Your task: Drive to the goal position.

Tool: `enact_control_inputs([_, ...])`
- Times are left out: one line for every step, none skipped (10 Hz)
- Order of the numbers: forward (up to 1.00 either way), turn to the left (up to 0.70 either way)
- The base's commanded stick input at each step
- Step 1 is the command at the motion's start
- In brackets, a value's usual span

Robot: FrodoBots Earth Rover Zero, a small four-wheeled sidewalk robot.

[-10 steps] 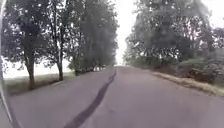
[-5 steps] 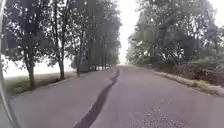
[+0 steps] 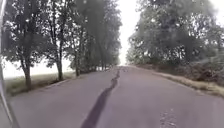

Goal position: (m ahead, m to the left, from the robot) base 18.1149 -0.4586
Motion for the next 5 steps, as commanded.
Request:
enact_control_inputs([0.70, -0.11])
enact_control_inputs([0.70, 0.00])
enact_control_inputs([0.70, 0.00])
enact_control_inputs([0.70, 0.00])
enact_control_inputs([0.70, 0.00])
